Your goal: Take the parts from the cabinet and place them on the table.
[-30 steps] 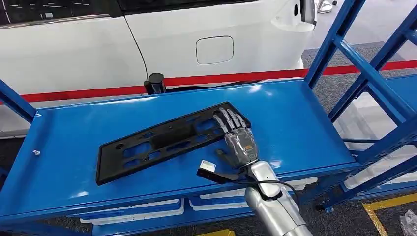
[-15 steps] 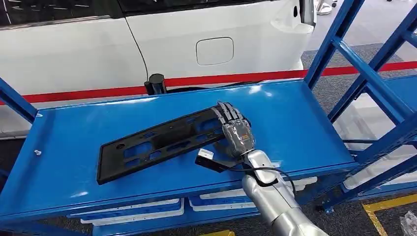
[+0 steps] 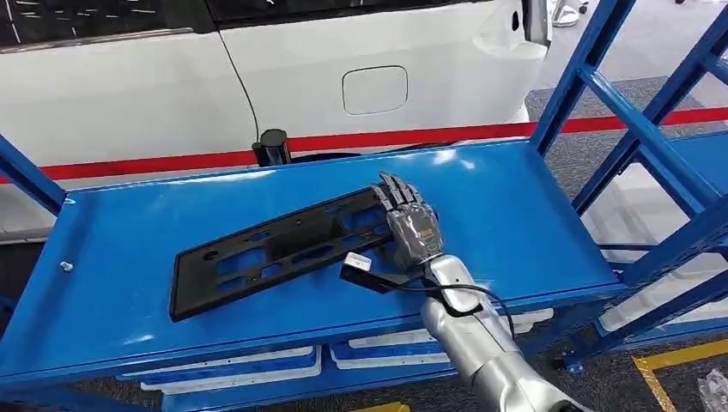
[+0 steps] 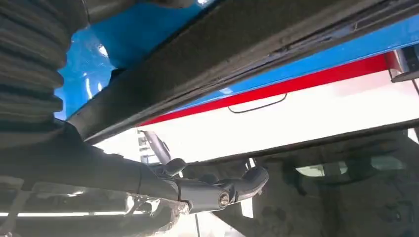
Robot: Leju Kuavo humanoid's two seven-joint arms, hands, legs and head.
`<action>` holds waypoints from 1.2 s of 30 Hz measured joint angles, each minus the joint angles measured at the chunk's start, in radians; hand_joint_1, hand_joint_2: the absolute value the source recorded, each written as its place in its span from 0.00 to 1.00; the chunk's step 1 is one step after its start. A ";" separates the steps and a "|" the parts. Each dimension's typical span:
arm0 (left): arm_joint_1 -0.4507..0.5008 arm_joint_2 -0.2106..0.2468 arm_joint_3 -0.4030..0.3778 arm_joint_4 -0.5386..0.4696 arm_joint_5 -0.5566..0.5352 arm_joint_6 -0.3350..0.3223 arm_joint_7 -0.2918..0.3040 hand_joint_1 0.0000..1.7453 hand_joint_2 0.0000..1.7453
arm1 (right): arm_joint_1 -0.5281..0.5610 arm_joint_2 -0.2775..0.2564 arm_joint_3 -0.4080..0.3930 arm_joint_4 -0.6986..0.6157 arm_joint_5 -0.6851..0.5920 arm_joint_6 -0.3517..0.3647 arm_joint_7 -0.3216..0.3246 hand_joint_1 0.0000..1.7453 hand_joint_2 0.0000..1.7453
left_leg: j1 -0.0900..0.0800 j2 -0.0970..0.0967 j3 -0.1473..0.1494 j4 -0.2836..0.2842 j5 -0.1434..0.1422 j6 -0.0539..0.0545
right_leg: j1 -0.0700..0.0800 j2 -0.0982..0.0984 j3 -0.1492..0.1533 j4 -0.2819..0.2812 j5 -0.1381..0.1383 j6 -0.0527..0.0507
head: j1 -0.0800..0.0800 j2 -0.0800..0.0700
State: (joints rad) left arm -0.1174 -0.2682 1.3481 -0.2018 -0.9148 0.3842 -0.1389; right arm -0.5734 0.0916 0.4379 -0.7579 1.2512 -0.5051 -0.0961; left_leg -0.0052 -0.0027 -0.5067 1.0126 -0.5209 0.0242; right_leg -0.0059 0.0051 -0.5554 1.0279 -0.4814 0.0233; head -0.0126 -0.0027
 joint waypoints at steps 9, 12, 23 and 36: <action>0.000 0.000 0.000 0.000 -0.003 -0.003 -0.006 0.00 0.00 | -0.013 0.002 -0.003 0.050 -0.009 -0.019 -0.018 0.98 1.00 | 0.000 0.000 0.000 0.000 0.000 0.000 | 0.000 0.000 0.000 0.000 0.000 0.000 | 0.000 0.000; 0.000 0.000 0.000 0.000 -0.004 -0.003 -0.009 0.00 0.00 | -0.017 0.003 -0.008 0.056 -0.009 -0.022 -0.022 0.98 1.00 | 0.000 0.000 0.000 0.000 0.000 0.000 | 0.000 0.000 0.000 0.000 0.000 0.000 | 0.000 0.000; 0.000 0.001 0.000 0.000 -0.004 -0.010 -0.019 0.00 0.00 | -0.031 0.005 -0.013 0.060 -0.007 -0.030 -0.030 1.00 1.00 | 0.000 0.000 -0.001 0.000 0.000 0.000 | 0.000 0.000 0.000 0.000 0.000 0.000 | 0.000 0.000; 0.007 0.019 -0.011 0.000 -0.008 -0.042 0.010 0.00 1.00 | -0.010 0.005 -0.028 0.033 -0.059 -0.111 -0.061 1.00 1.00 | 0.000 0.000 -0.001 0.000 0.000 0.000 | 0.000 0.000 -0.001 0.000 0.000 0.000 | 0.000 0.000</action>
State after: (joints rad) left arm -0.1107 -0.2495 1.3367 -0.2018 -0.9224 0.3425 -0.1289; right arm -0.5838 0.0965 0.4100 -0.7253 1.1924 -0.6166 -0.1572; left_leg -0.0052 -0.0029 -0.5077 1.0126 -0.5210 0.0242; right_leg -0.0059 0.0049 -0.5562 1.0278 -0.4816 0.0233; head -0.0126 -0.0027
